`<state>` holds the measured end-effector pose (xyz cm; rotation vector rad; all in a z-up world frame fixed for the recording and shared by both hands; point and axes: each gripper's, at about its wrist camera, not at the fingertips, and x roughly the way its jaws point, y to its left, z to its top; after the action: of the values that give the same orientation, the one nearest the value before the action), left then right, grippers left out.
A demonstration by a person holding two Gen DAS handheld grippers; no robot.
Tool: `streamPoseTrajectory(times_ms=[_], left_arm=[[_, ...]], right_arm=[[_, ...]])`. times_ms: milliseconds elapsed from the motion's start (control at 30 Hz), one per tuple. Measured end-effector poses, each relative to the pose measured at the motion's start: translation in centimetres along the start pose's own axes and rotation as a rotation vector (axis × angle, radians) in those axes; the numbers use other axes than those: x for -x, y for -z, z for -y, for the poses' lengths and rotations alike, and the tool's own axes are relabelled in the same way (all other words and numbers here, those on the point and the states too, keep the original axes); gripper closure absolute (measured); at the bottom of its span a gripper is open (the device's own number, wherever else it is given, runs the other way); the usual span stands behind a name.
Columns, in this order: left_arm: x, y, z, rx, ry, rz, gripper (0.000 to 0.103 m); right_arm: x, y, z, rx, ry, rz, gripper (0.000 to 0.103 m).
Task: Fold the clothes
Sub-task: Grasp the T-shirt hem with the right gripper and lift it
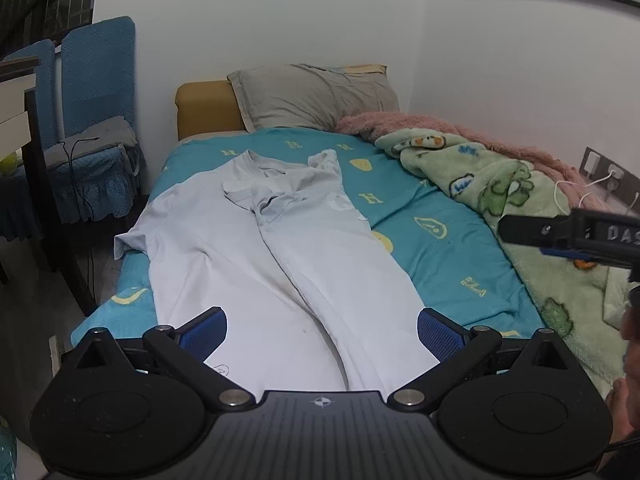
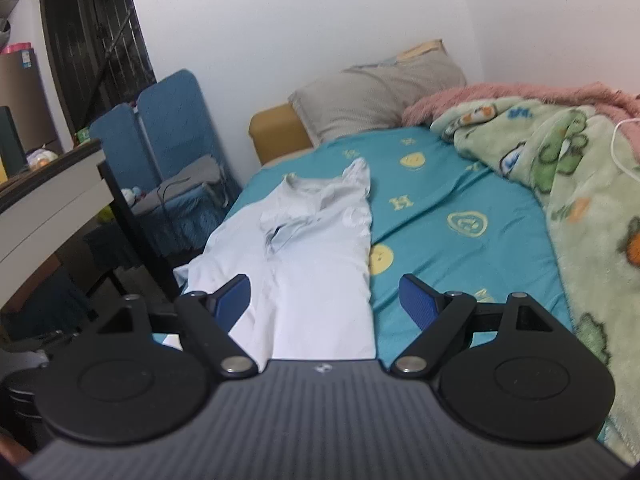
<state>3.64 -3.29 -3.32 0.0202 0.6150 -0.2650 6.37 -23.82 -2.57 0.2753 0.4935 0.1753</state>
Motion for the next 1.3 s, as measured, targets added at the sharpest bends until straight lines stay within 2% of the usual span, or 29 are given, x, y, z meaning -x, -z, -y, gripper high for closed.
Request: streamPoseTrajectory(times_ms=[200,367,533,700,833,967,1033,1100,1133,1167,1200,1300], left_arm=[[1.8,-0.1,-2.0,0.0,-0.023,0.021,0.001],[2.2,-0.2,-5.3,0.038,-0.066,0.043,0.001],[1.6,0.2,-9.6,0.142,-0.118,0.036,0.0],[-0.2,1.0,-13.5,0.283,-0.181,0.001,0.0],[-1.8,1.7,-16.0,0.373,-0.203,-0.037,0.0],[-2.8,2.2,-17.9,0.436,-0.226,-0.06,0.0],[-3.1,2.4,-18.5,0.456,-0.22,-0.07,0.0],[-3.3,2.6,-19.0,0.471,-0.213,-0.079,0.0],[-3.3,2.7,-19.2,0.477,-0.21,-0.082,0.0],[-3.2,2.9,-19.1,0.48,-0.209,-0.078,0.0],[-3.1,3.0,-19.2,0.484,-0.209,-0.074,0.0],[-3.0,3.3,-19.3,0.497,-0.203,-0.055,0.0]], right_arm=[[-5.0,-1.5,-2.6,0.109,-0.018,-0.119,0.02],[-12.4,-3.3,-7.3,0.254,-0.105,-0.192,0.021],[-23.0,-2.9,-15.8,0.416,-0.209,-0.267,0.025],[-32.5,-0.9,-23.3,0.439,-0.287,-0.347,0.028],[-38.0,1.3,-27.7,0.564,-0.253,-0.349,0.035],[-41.6,3.0,-29.8,0.658,-0.216,-0.344,0.038],[-42.8,3.6,-30.3,0.697,-0.193,-0.334,0.046],[-43.4,3.9,-30.6,0.722,-0.166,-0.32,0.072],[-43.3,3.7,-30.6,0.719,-0.164,-0.306,0.077],[-43.3,3.6,-30.6,0.717,-0.162,-0.292,0.089],[-43.1,3.3,-30.5,0.704,-0.161,-0.273,0.095],[-41.5,1.3,-29.4,0.614,-0.155,-0.183,0.098]])
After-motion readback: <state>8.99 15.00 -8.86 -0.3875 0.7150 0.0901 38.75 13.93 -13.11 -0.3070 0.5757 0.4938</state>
